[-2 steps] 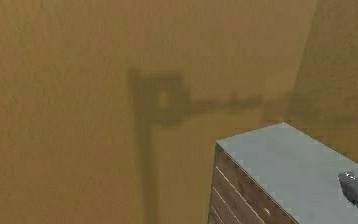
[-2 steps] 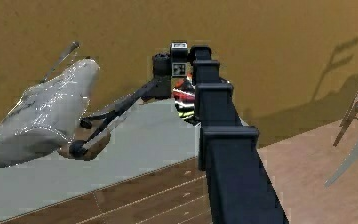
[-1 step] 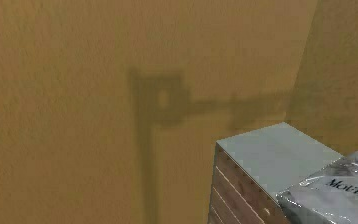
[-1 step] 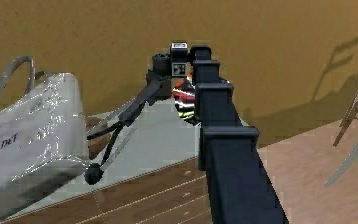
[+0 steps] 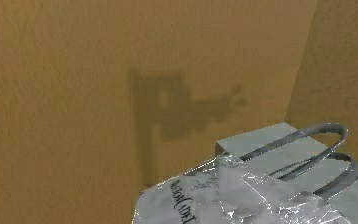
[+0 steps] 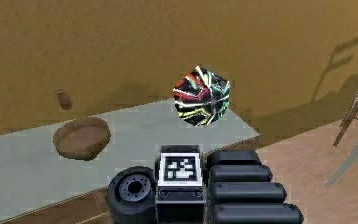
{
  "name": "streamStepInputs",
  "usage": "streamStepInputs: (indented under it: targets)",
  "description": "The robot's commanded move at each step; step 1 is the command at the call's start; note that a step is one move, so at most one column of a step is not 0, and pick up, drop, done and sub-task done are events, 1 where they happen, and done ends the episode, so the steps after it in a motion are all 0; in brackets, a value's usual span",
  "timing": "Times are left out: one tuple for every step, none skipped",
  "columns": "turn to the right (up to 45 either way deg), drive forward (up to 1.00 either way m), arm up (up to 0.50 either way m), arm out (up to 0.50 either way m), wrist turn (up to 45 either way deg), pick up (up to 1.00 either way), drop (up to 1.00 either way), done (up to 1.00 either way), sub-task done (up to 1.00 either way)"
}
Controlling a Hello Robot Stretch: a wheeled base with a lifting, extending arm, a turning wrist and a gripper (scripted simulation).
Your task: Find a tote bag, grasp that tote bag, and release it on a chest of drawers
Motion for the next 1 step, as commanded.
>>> streamStepInputs:
  targets:
    - [39.0,0.0,0.0,0.0,0.0,0.0,0.0,0.0,0.0]
